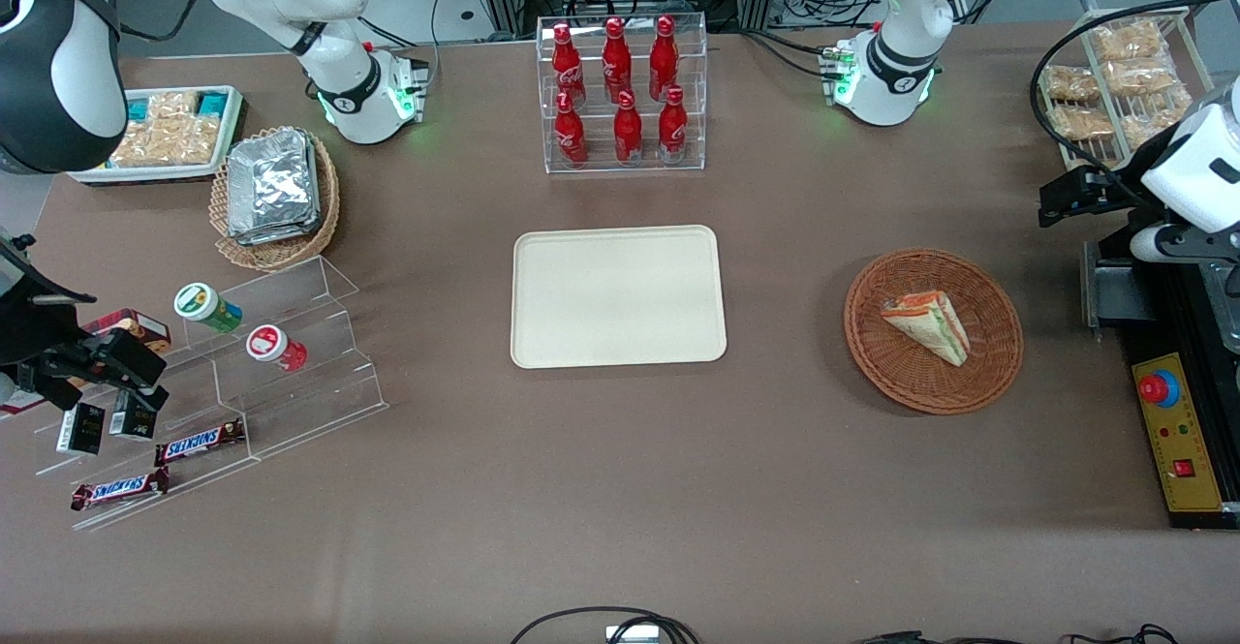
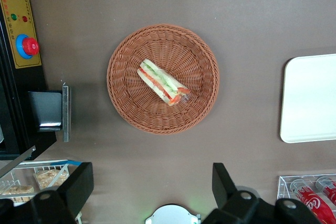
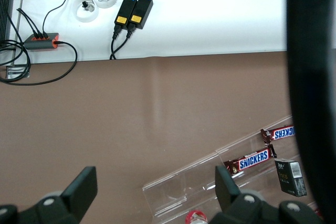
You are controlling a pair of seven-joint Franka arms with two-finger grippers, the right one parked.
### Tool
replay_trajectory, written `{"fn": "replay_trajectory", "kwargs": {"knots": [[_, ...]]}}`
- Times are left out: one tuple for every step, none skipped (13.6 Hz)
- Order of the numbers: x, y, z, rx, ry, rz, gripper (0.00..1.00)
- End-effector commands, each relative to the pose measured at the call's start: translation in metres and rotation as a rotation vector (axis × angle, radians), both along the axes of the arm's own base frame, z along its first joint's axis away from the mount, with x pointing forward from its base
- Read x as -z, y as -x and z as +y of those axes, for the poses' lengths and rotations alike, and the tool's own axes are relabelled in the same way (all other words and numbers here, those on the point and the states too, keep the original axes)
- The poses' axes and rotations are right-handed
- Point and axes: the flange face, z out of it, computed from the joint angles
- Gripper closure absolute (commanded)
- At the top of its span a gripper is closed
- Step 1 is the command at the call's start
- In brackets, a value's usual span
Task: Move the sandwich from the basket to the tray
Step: 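Move the left gripper over the sandwich in the wicker basket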
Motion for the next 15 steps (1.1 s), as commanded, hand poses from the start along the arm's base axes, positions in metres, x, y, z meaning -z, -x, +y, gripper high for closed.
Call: {"fn": "replay_trajectory", "kwargs": {"knots": [[0.0, 0.001, 0.001, 0.009, -0.005, -0.001, 0.0], [0.002, -0.003, 0.001, -0.001, -0.004, -0.002, 0.0], [0.007, -0.01, -0.001, -0.001, -0.005, 0.004, 0.0], [0.011, -0.014, 0.0, -0.033, -0.012, 0.004, 0.0], [0.017, -0.016, 0.002, -0.07, -0.034, 0.002, 0.0], [0.033, -0.016, 0.001, -0.09, -0.047, 0.017, 0.0], [0.051, -0.016, -0.003, -0.113, -0.052, 0.014, 0.0], [0.071, -0.016, -0.005, -0.159, -0.06, 0.012, 0.0], [0.087, -0.015, -0.005, -0.207, -0.068, 0.012, 0.0], [0.104, -0.013, -0.005, -0.237, -0.074, 0.018, 0.0], [0.121, -0.008, -0.004, -0.249, -0.075, 0.023, 0.0], [0.137, -0.003, -0.002, -0.269, -0.077, 0.019, 0.0], [0.153, 0.004, -0.002, -0.309, -0.084, 0.008, 0.0], [0.167, 0.007, -0.003, -0.366, -0.089, -0.006, 0.0], [0.182, 0.012, -0.004, -0.412, -0.095, -0.009, 0.0]]}}
